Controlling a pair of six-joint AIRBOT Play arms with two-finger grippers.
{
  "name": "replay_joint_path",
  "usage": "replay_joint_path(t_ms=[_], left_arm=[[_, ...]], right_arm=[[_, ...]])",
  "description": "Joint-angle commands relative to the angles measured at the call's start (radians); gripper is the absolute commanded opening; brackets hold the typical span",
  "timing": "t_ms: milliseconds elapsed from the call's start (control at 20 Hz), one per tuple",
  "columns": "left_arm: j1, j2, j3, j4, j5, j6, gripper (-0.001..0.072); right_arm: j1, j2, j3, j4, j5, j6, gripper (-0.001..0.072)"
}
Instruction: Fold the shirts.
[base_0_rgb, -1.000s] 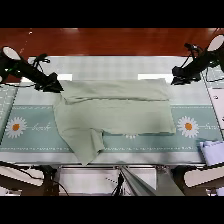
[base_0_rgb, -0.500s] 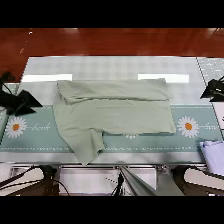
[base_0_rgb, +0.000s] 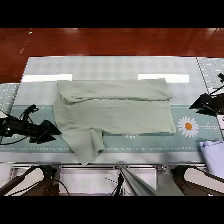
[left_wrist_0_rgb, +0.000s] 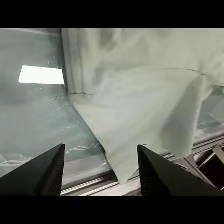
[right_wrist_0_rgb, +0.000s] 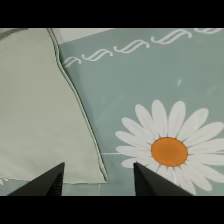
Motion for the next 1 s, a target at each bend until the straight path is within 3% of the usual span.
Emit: replay_joint_path(t_ms=[0, 250, 300, 400, 450, 500, 600, 850, 950], left_arm=[[-0.082, -0.002, -0.084, -0.023, 0.087, -0.024, 0.0536], [-0.235, -0.013, -0.123, -0.143, 0.28, -0.069, 0.0521], [-0.259, -0.013, -0.124, -0.17, 0.322, -0.084, 0.0447], [-0.287, -0.013, -0.124, -0.203, 0.357, -0.083, 0.0212], [-0.291, -0.013, -0.124, -0.196, 0.358, -0.079, 0.0162], [-0.291, -0.013, -0.124, -0.186, 0.354, -0.079, 0.0022], [-0.291, -0.013, -0.124, -0.186, 0.343, -0.079, 0.0027], [-0.291, -0.012, -0.124, -0.186, 0.312, -0.052, 0.0027], [-0.291, -0.012, -0.124, -0.187, 0.309, -0.037, 0.0027]], right_arm=[[-0.004, 0.003, -0.017, 0.027, -0.031, -0.014, 0.0518], [-0.004, 0.003, -0.017, 0.041, -0.024, -0.014, 0.0518], [-0.004, 0.006, -0.017, 0.048, -0.024, -0.014, 0.0518], [-0.004, 0.011, -0.017, 0.05, -0.025, -0.018, 0.0518], [-0.004, 0.011, -0.017, 0.03, -0.024, -0.021, 0.0518], [-0.004, 0.011, -0.017, -0.02, -0.021, -0.018, 0.0518], [-0.012, 0.011, -0.018, -0.105, 0.003, -0.002, 0.0518], [-0.079, 0.022, -0.078, 0.027, 0.044, -0.015, 0.0521], [-0.078, 0.028, -0.175, 0.036, 0.043, -0.043, 0.0555]])
